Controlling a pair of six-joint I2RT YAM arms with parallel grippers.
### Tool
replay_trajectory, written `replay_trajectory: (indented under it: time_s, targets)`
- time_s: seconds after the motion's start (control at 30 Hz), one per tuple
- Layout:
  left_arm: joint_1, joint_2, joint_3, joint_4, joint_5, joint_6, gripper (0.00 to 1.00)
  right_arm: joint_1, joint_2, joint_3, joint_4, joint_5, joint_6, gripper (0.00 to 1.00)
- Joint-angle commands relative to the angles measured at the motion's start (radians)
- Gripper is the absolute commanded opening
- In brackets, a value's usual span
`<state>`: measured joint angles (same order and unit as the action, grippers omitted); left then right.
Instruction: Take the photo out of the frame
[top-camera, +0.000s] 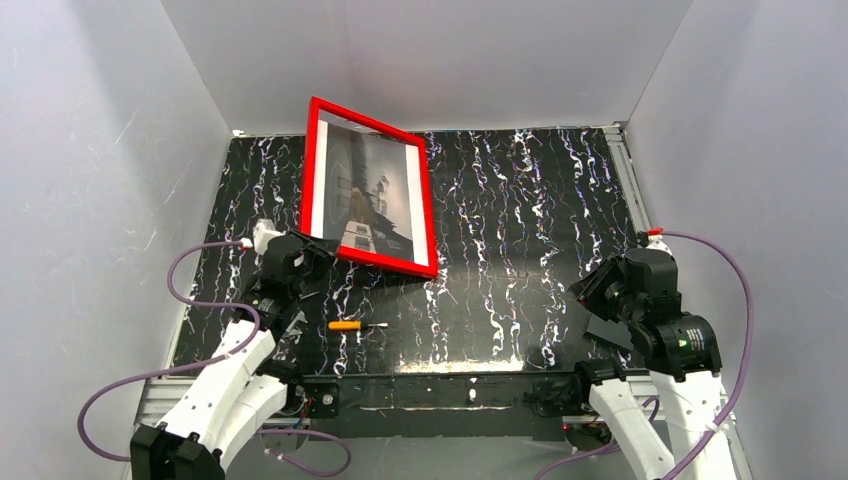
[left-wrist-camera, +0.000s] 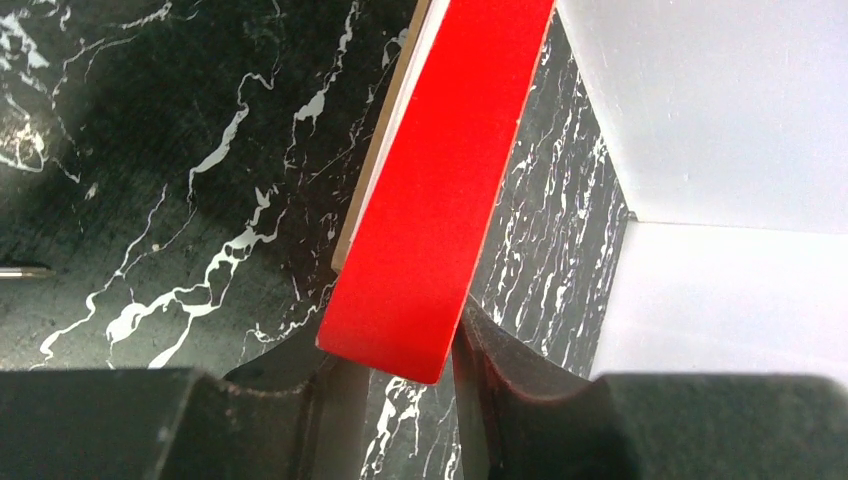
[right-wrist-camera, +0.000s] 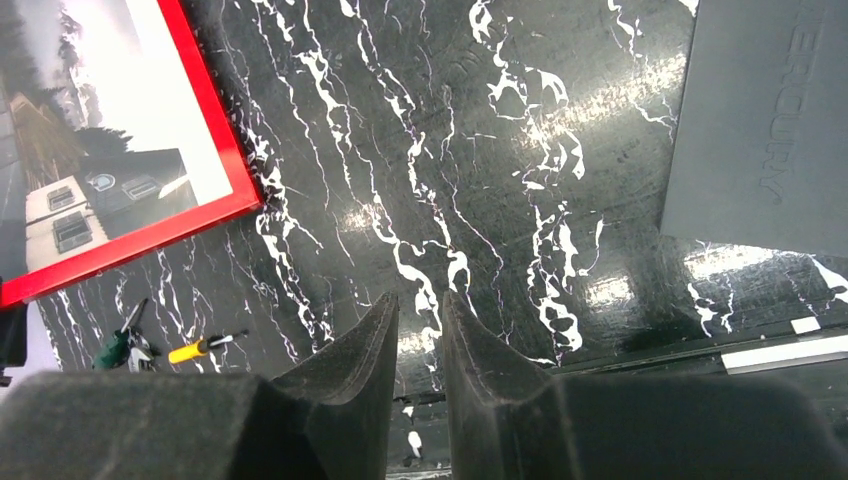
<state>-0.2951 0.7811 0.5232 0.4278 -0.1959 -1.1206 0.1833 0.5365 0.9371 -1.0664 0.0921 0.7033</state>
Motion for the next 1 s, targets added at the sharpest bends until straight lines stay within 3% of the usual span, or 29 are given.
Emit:
replay_trajectory:
  time_s: [0.0,0.43,0.47,0.53,0.6,0.63,0.8,0.97]
  targets:
    - [0.055,0.006,-0.065,-0.164,-0.094,0.058,0.00,-0.004,-0.002,-0.021,0.052,-0.038,-0.005,0.29]
    - [0.094,0.085,-0.050,-0.236,-0.079,0.226,0.00,-0.004,-0.012,-0.058,0.069,-0.084,-0.029,0.28]
    - [0.095,0.091,-0.027,-0.283,-0.080,0.241,0.09,-0.002,-0.013,-0.062,0.074,-0.099,-0.029,0.28]
    - [0.095,0.102,0.032,-0.384,-0.081,0.320,0.55,-0.003,-0.012,-0.069,0.080,-0.123,-0.029,0.28]
    - [0.095,0.100,0.096,-0.511,-0.133,0.380,0.92,-0.002,-0.008,-0.080,0.087,-0.140,-0.031,0.28]
    - [0.095,0.103,0.128,-0.554,-0.154,0.422,0.97,-0.002,-0.004,-0.087,0.089,-0.149,-0.033,0.28]
    - [0.095,0.177,0.330,-0.781,-0.237,0.581,0.98,0.002,0.003,-0.140,0.132,-0.203,-0.041,0.29]
    - [0.094,0.211,0.349,-0.752,-0.178,0.688,0.98,0.026,0.024,-0.175,0.170,-0.232,-0.043,0.30]
